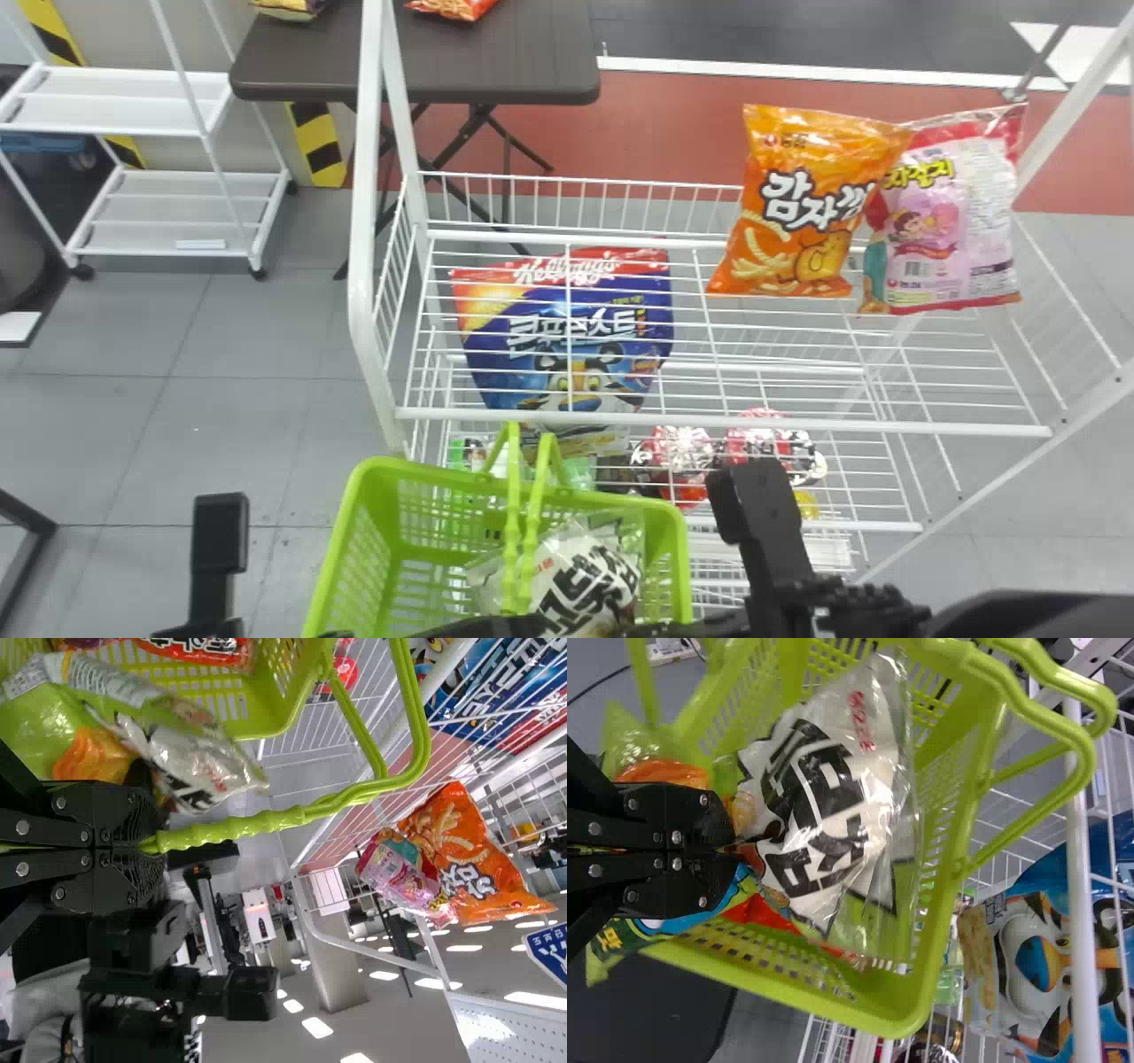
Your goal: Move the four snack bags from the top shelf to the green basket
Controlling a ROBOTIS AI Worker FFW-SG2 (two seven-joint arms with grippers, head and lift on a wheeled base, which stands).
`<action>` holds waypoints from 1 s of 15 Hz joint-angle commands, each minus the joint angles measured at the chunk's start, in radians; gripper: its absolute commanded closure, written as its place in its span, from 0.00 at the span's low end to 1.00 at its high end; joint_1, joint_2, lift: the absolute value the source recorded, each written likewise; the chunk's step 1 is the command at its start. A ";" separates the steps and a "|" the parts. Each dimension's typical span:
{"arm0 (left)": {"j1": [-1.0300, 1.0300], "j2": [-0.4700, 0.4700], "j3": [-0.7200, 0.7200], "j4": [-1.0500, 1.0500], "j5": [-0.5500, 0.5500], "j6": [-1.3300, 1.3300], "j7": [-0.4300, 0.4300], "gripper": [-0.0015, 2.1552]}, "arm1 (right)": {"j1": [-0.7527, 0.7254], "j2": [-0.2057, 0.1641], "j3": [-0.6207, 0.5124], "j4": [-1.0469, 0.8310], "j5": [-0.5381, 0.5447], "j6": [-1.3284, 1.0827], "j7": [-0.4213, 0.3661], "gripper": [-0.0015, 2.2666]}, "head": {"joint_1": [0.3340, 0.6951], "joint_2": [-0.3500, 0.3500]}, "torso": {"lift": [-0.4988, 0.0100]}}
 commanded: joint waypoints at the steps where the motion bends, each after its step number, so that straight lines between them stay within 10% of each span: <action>1: 0.001 0.003 -0.016 -0.001 -0.003 0.000 -0.001 0.84 | -0.075 0.013 0.038 0.060 -0.002 0.002 -0.006 0.86 | 1.00 0.48 | 0.98; 6: 0.004 0.001 -0.040 -0.001 -0.014 -0.003 -0.001 0.84 | -0.118 0.022 0.124 0.129 -0.006 -0.092 -0.011 0.84 | 1.00 0.58 | 0.98; 7: 0.004 0.001 -0.040 -0.001 -0.014 -0.003 -0.001 0.84 | -0.125 0.020 0.135 0.149 0.001 -0.101 -0.010 0.67 | 1.00 0.60 | 0.98; 9: 0.004 0.000 -0.040 0.000 -0.014 -0.003 -0.001 0.84 | -0.139 0.007 0.141 0.172 0.012 -0.077 0.006 0.00 | 1.00 0.64 | 0.98; 15: 0.004 -0.002 -0.039 -0.003 -0.017 -0.003 0.000 0.84 | -0.124 -0.016 0.081 0.145 0.067 -0.098 0.010 0.02 | 1.00 0.55 | 0.98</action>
